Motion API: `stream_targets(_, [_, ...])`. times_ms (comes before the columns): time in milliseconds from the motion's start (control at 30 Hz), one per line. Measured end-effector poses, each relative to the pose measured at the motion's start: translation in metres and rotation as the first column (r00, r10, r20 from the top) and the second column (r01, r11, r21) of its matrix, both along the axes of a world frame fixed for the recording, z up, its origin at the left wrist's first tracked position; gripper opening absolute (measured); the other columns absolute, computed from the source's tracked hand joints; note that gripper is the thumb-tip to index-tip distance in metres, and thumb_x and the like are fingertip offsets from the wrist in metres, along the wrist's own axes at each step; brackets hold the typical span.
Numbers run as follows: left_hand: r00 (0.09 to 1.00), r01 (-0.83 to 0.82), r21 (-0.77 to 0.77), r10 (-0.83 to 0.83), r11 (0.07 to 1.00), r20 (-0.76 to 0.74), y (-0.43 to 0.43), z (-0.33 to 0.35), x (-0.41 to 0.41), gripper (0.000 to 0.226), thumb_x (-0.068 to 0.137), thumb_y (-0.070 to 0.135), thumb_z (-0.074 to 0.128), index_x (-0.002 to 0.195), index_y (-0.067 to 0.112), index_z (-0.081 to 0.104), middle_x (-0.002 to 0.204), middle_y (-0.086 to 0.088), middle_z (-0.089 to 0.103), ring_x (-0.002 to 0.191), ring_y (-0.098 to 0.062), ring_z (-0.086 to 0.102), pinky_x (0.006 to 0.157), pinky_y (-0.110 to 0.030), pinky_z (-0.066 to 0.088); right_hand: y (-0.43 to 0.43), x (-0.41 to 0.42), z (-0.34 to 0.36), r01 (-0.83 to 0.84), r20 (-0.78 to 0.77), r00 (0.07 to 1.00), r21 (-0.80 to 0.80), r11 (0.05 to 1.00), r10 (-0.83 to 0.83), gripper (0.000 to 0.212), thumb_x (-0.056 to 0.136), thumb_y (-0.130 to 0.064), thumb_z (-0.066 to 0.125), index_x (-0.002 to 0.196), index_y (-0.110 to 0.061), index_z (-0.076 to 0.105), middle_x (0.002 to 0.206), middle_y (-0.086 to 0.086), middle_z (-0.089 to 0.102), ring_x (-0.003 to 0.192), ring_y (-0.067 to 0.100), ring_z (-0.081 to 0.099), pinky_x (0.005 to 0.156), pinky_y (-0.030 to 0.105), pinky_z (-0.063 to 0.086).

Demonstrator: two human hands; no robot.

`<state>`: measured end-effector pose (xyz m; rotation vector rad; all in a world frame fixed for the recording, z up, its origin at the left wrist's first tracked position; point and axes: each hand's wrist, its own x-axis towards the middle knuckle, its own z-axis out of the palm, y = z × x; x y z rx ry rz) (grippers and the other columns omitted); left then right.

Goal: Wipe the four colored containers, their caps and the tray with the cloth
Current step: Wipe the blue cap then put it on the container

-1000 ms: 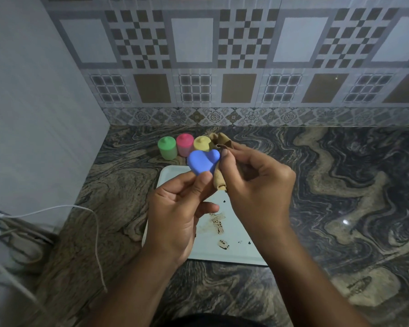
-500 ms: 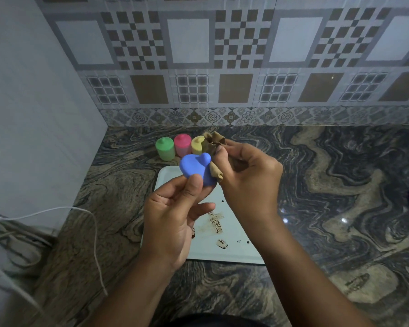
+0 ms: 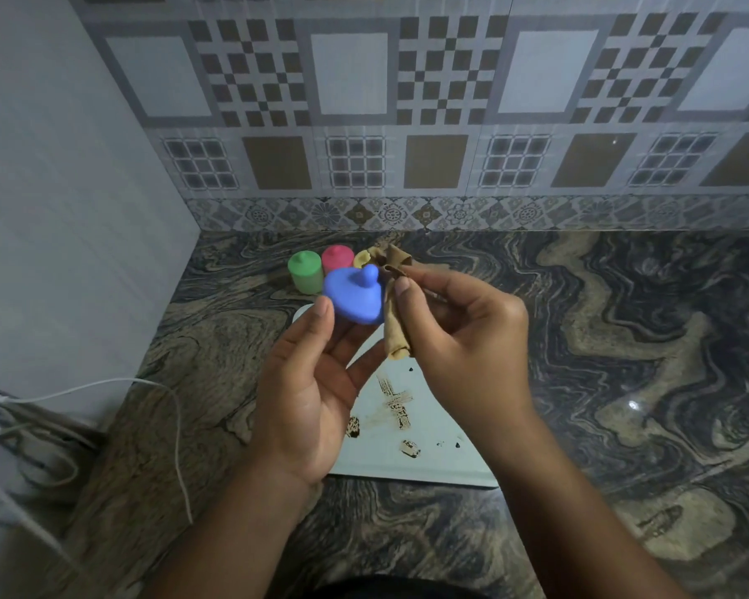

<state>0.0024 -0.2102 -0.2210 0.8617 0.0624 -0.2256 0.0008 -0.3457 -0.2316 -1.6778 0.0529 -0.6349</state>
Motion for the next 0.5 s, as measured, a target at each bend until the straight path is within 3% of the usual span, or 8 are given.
stream_targets(100, [0.99, -0.041, 0.117, 0.025, 0.992, 0.138, -0.003, -0.0018, 0.0, 0.037, 0.087, 0.025, 0.064, 0.12, 0.009, 0.067, 0.121, -0.013, 0.071, 0.111, -0.021, 0.068, 0.084, -0.03, 0.057, 0.0025, -0.0014, -0.0018, 0.03, 0.064, 0.998, -0.112, 0.993, -0.023, 0.014, 0.094, -0.016, 0.072, 0.103, -0.017, 0.082, 0.059, 0.003, 0.065, 0.05, 0.014, 0.052, 0.055, 0.029, 0.047])
stream_targets(200, [0.992, -0.05, 0.185, 0.027, 0.981, 0.124, 0.0001, -0.0001, 0.0025, 0.028, 0.087, 0.017, 0.065, 0.112, 0.01, 0.072, 0.11, -0.01, 0.075, 0.098, -0.017, 0.07, 0.071, -0.025, 0.057, 0.0045, -0.0008, -0.0007, 0.034, 0.083, 0.996, -0.145, 0.989, -0.023, 0.014, 0.092, -0.014, 0.072, 0.102, -0.012, 0.082, 0.085, -0.003, 0.079, 0.06, -0.003, 0.059, 0.062, 0.021, 0.05])
stream_targets(300, [1.0, 0.023, 0.137, -0.021, 0.99, -0.014, 0.005, 0.0031, 0.0038, 0.027, 0.086, 0.03, 0.059, 0.094, 0.013, 0.079, 0.079, -0.001, 0.069, 0.064, -0.005, 0.058, 0.043, -0.015, 0.036, -0.0021, 0.0044, 0.0028, 0.0, 0.039, 0.999, -0.092, 0.996, 0.004, 0.012, 0.093, -0.017, 0.072, 0.099, -0.021, 0.082, 0.059, 0.009, 0.067, 0.056, 0.007, 0.051, 0.053, 0.036, 0.048])
stream_targets(367, [0.997, 0.047, 0.108, -0.041, 0.993, -0.058, 0.0056, 0.0024, 0.0047, 0.036, 0.087, 0.039, 0.055, 0.098, 0.012, 0.076, 0.079, -0.002, 0.062, 0.058, -0.004, 0.05, 0.04, -0.015, 0.032, -0.0036, 0.0033, 0.0056, -0.05, 0.011, 0.999, -0.065, 0.997, 0.051, 0.012, 0.093, -0.018, 0.071, 0.099, -0.022, 0.082, 0.056, 0.02, 0.063, 0.055, 0.016, 0.052, 0.057, 0.047, 0.052])
stream_targets(433, [0.996, 0.068, 0.101, -0.062, 0.993, -0.062, 0.0043, 0.0031, 0.0053, 0.049, 0.087, 0.047, 0.05, 0.111, 0.009, 0.071, 0.093, -0.006, 0.07, 0.07, -0.01, 0.062, 0.049, -0.019, 0.047, -0.0013, 0.0004, 0.0058, -0.048, 0.023, 0.999, -0.072, 0.996, 0.05, 0.014, 0.094, -0.017, 0.071, 0.101, -0.017, 0.082, 0.055, 0.018, 0.064, 0.057, 0.025, 0.064, 0.069, 0.045, 0.057])
stream_targets(500, [0.994, 0.1, 0.079, -0.097, 0.992, -0.04, 0.0034, 0.0025, 0.0041, 0.059, 0.09, 0.051, 0.043, 0.124, 0.007, 0.064, 0.116, -0.013, 0.072, 0.097, -0.018, 0.07, 0.067, -0.027, 0.058, 0.0006, -0.0008, 0.0039, -0.034, 0.043, 0.998, -0.083, 0.996, 0.037, 0.013, 0.095, -0.015, 0.07, 0.1, -0.012, 0.082, 0.053, 0.016, 0.063, 0.068, 0.025, 0.073, 0.086, 0.039, 0.059])
